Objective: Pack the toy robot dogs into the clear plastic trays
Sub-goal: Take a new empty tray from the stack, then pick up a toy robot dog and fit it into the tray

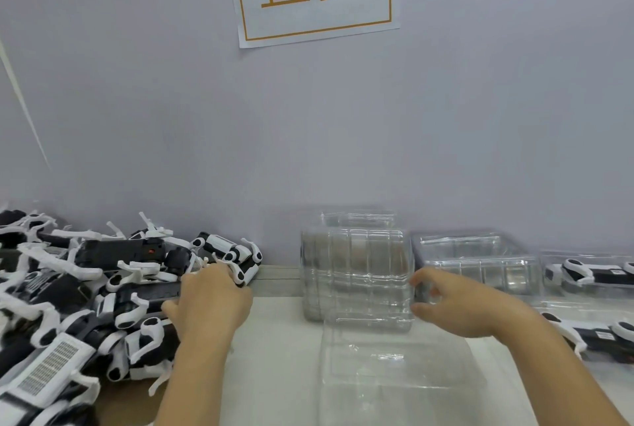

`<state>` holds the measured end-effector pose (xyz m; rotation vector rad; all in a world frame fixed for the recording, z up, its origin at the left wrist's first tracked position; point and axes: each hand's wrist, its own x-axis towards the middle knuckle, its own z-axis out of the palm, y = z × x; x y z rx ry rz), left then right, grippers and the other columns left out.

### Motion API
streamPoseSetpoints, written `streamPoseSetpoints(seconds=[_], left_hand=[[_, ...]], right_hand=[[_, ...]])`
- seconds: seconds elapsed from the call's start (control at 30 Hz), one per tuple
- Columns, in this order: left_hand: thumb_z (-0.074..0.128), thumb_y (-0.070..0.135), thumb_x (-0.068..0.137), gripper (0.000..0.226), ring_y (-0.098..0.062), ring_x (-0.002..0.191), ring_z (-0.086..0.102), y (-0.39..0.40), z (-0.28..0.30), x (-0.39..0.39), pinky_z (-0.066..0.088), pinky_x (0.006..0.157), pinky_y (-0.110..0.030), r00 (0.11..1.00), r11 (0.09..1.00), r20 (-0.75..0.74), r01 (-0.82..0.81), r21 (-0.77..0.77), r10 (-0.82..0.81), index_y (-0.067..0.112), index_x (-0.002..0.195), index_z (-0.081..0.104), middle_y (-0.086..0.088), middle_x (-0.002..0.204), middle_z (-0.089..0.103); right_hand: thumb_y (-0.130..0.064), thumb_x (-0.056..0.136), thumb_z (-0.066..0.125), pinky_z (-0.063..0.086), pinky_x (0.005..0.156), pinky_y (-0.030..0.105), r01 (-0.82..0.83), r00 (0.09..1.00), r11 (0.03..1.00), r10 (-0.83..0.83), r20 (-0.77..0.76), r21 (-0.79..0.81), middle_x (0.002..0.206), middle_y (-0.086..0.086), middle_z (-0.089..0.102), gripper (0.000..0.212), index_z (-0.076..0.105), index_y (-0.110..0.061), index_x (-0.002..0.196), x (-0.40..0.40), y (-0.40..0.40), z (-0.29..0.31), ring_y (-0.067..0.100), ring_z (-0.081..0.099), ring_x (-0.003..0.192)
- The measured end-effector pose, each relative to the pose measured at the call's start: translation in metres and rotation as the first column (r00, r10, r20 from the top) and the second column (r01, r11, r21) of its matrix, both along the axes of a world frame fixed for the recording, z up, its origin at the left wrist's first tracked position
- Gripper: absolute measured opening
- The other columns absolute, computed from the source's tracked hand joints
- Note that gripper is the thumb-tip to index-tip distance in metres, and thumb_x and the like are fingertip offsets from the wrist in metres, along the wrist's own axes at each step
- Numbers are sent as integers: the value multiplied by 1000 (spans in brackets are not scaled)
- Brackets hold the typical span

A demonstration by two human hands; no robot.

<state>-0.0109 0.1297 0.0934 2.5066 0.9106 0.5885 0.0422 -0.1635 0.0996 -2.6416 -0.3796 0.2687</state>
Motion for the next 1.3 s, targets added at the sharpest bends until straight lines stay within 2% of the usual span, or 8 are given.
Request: streamPoseSetpoints(seconds=[0.1,0.2,0.47,0.7,0.9,1.0,1.17,1.3], left_hand=[[54,23,93,23,-21,129,43,-8,-16,8,32,102,-42,990,998,-140,36,49,-29,28,115,61,2,120,58],[51,13,92,32,-14,136,35,-10,-36,12,27,107,-38,987,991,-161,51,126,-30,30,118,58,2,132,51],[52,2,89,36,-22,124,40,0,-58,23,24,101,-35,998,994,-23,53,95,-51,30,110,61,1,116,61],[53,-12,85,39,-25,116,47,-1,-34,19,25,90,-40,985,996,167,21,82,-35,23,97,67,4,94,67],[49,-15,80,42,-33,106,53,-8,1,4,35,90,-43,939,991,336,34,131,-76,13,104,67,-8,100,68],[46,-16,80,42,-35,97,55,-13,23,-4,42,85,-42,904,989,415,40,145,-98,9,107,67,-11,99,69],[44,-2,99,26,-29,93,54,-27,49,-11,37,76,-36,784,983,595,110,147,-177,9,117,59,-10,99,63],[38,11,105,20,-30,81,59,-52,51,-9,36,63,-29,690,960,670,240,143,-273,14,117,54,-8,83,63]], right_hand=[[-43,99,54,36,87,22,-19,1000,1000,19,3,24,140,-6,48,49,37,-36,144,0,3,0,10,48,105],[-43,99,54,37,89,23,-35,999,999,35,-5,23,134,-8,50,49,37,-37,145,1,4,-1,10,49,106],[-45,99,53,35,88,22,-86,995,996,86,-42,7,138,-9,52,48,38,-41,144,-1,10,0,8,50,109],[-42,99,52,41,94,23,-107,994,994,107,26,1,146,-7,45,46,41,-39,144,0,19,-2,13,51,124],[-28,99,52,41,102,24,-145,947,962,68,315,231,122,-16,59,29,59,-37,126,-2,38,1,5,53,117],[-24,97,53,42,87,11,-210,912,902,42,409,376,107,-20,62,24,65,-36,114,-7,54,2,-1,57,103],[-29,100,53,47,67,6,-289,930,840,133,343,460,95,-15,70,21,68,-31,114,-16,75,2,-2,66,85],[-37,106,40,54,72,24,-284,959,745,236,159,604,84,-6,77,34,68,-19,111,-30,85,9,9,73,75]])
